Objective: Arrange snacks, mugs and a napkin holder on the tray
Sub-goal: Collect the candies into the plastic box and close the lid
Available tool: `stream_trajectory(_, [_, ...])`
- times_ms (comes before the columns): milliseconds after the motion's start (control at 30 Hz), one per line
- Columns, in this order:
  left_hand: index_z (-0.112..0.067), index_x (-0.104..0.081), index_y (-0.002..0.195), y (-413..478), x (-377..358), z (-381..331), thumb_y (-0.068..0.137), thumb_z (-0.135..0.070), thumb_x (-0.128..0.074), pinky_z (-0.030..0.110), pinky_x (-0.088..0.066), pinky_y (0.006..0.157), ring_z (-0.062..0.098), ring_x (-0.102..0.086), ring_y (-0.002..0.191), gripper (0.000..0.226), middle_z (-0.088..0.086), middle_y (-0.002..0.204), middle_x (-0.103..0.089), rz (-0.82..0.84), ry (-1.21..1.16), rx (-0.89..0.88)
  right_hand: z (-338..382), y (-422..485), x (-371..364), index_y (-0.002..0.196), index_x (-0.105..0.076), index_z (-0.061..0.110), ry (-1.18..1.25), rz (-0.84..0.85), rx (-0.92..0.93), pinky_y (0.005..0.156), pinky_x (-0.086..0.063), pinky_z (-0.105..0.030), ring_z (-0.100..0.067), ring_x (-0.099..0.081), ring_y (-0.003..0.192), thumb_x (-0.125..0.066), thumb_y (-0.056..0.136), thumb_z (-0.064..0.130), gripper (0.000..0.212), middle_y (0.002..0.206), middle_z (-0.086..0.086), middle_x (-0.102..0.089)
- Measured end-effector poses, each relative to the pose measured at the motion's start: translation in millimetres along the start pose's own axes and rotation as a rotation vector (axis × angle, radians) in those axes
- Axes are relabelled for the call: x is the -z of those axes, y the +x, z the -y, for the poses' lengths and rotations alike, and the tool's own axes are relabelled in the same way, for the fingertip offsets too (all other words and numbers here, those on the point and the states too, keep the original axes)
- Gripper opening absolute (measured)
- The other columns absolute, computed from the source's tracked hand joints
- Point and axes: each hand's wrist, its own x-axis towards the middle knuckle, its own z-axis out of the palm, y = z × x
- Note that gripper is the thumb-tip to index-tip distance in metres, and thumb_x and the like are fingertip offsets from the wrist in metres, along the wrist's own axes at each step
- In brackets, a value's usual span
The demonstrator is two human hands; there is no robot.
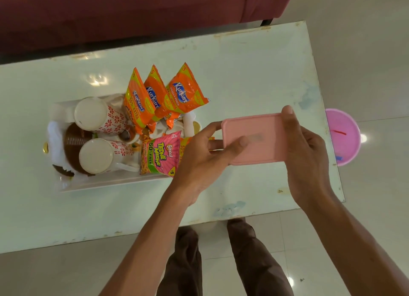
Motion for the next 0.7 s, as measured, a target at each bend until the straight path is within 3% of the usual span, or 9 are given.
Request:
stream_trajectory(100, [-0.021, -0.064, 0.126, 1, -2, 3, 0.079, -0.041, -0.078, 0.045, -0.061, 0.087, 0.018, -0.077, 0.095, 0.053, 0.004, 0.1, -0.08, -0.093, -0.102, -0.029, 0, -1, 0, 0.075, -0.071, 0.02, 0.074, 0.094, -0.058, 0.069, -0.057, -0.027, -0.01, -0.069, 0.076, -0.044, 0.094, 0.058, 0.05, 0.072, 0.004, -0.071])
stream_trajectory(200, [-0.019, -0.062, 0.13, -1, -5, 8, 0.075, -0.044, -0.079, 0.046, -0.06, 0.092, 0.02, -0.076, 0.101, 0.062, 0.005, 0.104, -0.08, -0.073, -0.182, -0.023, -5, -1, 0, 0.068, -0.075, 0.034, 0.018, 0.096, -0.055, 0.068, -0.06, -0.028, -0.008, -0.072, 0.078, -0.041, 0.096, 0.057, 0.049, 0.072, 0.015, -0.072])
stream_trajectory(267, [-0.019, -0.058, 0.136, -2, -4, 11, 0.071, -0.043, -0.079, 0.044, -0.059, 0.093, 0.021, -0.074, 0.105, 0.073, 0.006, 0.108, -0.079, -0.012, -0.212, -0.005, -8, 4, 1, 0.063, -0.073, 0.046, 0.016, 0.06, -0.065, 0.079, -0.06, -0.036, -0.005, -0.071, 0.07, -0.04, 0.094, 0.061, 0.048, 0.067, 0.015, -0.071])
stream_trajectory(400, [-0.017, -0.059, 0.136, -1, -6, 10, 0.075, -0.028, -0.087, 0.042, -0.061, 0.089, 0.02, -0.076, 0.099, 0.068, 0.006, 0.104, -0.08, -0.048, -0.144, -0.052, -14, 7, 1, 0.06, -0.073, 0.038, 0.034, 0.034, -0.091, 0.089, -0.057, -0.049, -0.008, -0.07, 0.064, -0.041, 0.091, 0.065, 0.052, 0.064, 0.008, -0.072])
stream_trajectory(500, [-0.014, -0.061, 0.132, 2, -7, 7, 0.078, -0.015, -0.083, 0.028, -0.061, 0.076, 0.015, -0.078, 0.091, 0.059, 0.004, 0.098, -0.081, -0.111, -0.128, -0.086, -17, 5, -2, 0.062, -0.072, 0.029, 0.052, 0.013, -0.075, 0.085, -0.059, -0.045, -0.008, -0.072, 0.066, -0.042, 0.091, 0.063, 0.054, 0.067, 0.005, -0.073])
stream_trajectory(633, [-0.02, -0.061, 0.134, 7, 0, 10, 0.079, -0.025, -0.085, 0.041, -0.059, 0.09, 0.021, -0.076, 0.1, 0.061, 0.007, 0.102, -0.08, -0.031, -0.114, -0.054, -14, 8, 3, 0.072, -0.075, 0.027, 0.117, 0.108, -0.103, 0.077, -0.06, -0.034, -0.015, -0.074, 0.082, -0.046, 0.088, 0.062, 0.049, 0.076, 0.002, -0.075])
stream_trajectory(700, [-0.016, -0.063, 0.133, 9, 5, 8, 0.078, -0.028, -0.082, 0.037, -0.06, 0.088, 0.018, -0.076, 0.098, 0.059, 0.007, 0.099, -0.08, 0.021, -0.163, -0.035, -11, 10, 10, 0.077, -0.078, 0.028, 0.112, 0.217, -0.1, 0.075, -0.06, -0.03, -0.013, -0.072, 0.088, -0.052, 0.085, 0.059, 0.041, 0.082, 0.006, -0.075])
